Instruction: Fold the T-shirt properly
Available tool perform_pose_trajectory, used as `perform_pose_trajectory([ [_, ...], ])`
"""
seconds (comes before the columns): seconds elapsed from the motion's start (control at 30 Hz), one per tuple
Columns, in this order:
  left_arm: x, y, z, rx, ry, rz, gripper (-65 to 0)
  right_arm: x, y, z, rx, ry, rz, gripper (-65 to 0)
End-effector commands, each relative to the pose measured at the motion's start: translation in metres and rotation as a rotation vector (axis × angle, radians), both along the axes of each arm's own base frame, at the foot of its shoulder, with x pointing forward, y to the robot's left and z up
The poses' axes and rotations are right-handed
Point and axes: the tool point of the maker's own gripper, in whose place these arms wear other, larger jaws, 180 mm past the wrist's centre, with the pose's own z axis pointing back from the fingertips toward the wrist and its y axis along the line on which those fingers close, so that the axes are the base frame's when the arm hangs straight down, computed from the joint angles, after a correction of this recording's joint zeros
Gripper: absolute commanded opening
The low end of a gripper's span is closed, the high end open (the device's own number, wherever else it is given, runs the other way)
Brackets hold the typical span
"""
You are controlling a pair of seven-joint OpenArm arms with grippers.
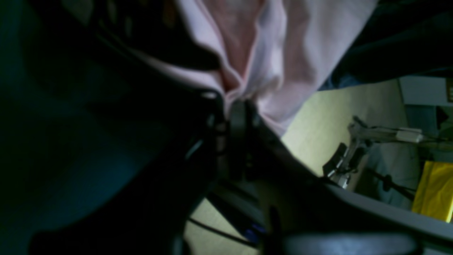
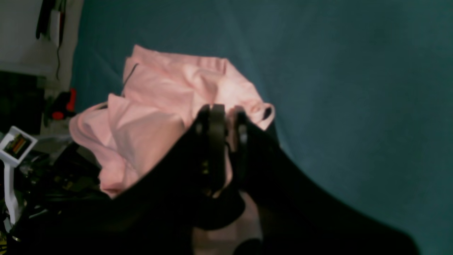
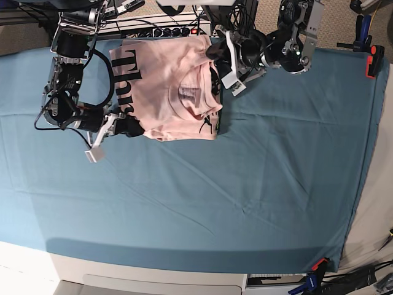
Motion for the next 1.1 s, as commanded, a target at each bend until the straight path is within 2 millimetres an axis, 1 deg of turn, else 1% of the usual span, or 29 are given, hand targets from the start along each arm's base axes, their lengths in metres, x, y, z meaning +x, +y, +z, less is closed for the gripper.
perform_pose_trajectory([
  [0.0, 0.000, 0.033, -0.021, 0.188, 0.011, -0.007, -65.0, 0.011, -0.007, 0.015, 0.005, -0.053, -0.017, -65.0],
  [0.13, 0.013, 0.053, -0.022, 0.246, -0.023, -0.015, -65.0, 0.013, -0.010, 0.024, 0.055, -0.078, -0.044, -65.0],
  [0.27, 0.030, 0.065, -0.018, 0.280, -0.066, -0.018, -65.0, 0.007, -0.006, 0.027, 0.115, -0.081, -0.051, -65.0],
  [0.4, 0.054, 0.074, -0.009, 0.307, -0.133, -0.011, -65.0, -0.009, -0.005, 0.013, 0.120, -0.036, -0.054, -65.0],
  [0.6, 0.093, 0.080, 0.006, 0.319, -0.234, 0.015, -65.0, -0.033, 0.001, 0.005, 0.202, 0.004, -0.068, -65.0],
  [0.67, 0.105, 0.083, 0.007, 0.326, -0.245, 0.025, -65.0, -0.040, 0.001, 0.003, 0.219, 0.018, -0.072, -65.0],
  [0.77, 0.127, 0.090, 0.007, 0.341, -0.251, 0.045, -65.0, -0.050, 0.004, 0.004, 0.249, 0.021, -0.074, -65.0],
  [0.9, 0.160, 0.099, 0.013, 0.351, -0.263, 0.074, -65.0, -0.064, 0.015, 0.010, 0.252, 0.001, -0.049, -65.0],
  [1.07, 0.196, 0.104, 0.024, 0.337, -0.270, 0.109, -65.0, -0.081, 0.041, 0.025, 0.265, -0.045, -0.010, -65.0],
])
